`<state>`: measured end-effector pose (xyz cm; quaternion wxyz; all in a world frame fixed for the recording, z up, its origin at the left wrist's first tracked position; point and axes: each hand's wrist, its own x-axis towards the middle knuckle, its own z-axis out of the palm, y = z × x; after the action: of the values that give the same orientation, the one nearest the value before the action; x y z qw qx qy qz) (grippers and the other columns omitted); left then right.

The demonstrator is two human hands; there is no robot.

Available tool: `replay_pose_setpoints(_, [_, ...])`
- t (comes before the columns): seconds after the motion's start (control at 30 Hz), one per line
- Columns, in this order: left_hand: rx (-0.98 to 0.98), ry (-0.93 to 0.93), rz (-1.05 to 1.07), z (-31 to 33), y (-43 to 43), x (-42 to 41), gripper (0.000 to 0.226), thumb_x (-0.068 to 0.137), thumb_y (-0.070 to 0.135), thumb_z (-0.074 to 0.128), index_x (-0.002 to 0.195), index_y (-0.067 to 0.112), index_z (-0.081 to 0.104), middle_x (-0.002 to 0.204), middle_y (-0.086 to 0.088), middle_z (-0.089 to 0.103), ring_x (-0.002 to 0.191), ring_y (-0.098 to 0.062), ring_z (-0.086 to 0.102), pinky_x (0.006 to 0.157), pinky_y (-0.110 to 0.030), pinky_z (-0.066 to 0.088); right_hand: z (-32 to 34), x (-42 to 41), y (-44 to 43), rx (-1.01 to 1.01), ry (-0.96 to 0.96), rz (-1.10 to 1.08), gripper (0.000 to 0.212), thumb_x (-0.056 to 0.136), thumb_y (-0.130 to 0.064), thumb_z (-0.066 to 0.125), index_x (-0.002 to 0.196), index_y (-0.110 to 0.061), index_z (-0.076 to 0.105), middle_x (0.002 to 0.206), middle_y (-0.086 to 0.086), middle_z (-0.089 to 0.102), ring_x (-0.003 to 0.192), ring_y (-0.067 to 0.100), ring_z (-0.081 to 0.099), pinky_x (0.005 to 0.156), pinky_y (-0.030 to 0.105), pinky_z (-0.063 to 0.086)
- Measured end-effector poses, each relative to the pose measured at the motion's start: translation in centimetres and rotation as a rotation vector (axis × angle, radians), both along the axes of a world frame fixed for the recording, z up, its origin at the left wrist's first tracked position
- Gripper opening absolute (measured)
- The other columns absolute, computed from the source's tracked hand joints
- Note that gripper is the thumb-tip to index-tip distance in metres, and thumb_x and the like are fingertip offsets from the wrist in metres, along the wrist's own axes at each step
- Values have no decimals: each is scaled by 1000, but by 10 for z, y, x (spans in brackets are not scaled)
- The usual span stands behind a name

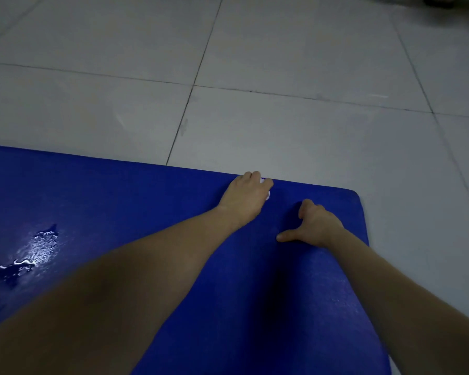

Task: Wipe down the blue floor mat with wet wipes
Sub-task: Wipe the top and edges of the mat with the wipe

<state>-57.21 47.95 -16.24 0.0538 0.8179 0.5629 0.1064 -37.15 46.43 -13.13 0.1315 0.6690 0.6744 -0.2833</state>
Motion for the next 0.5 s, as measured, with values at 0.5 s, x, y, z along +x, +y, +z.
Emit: replay_pose_setpoints(0.5, [-113, -331, 698, 8, -14, -66, 11, 99, 9, 51, 90, 14, 57, 93, -5, 64, 75, -19, 58, 57, -33, 47, 4, -7, 9, -72, -67, 15, 113, 57, -72, 84, 142, -14, 36, 131, 7, 52, 113, 25, 55, 85, 38, 51])
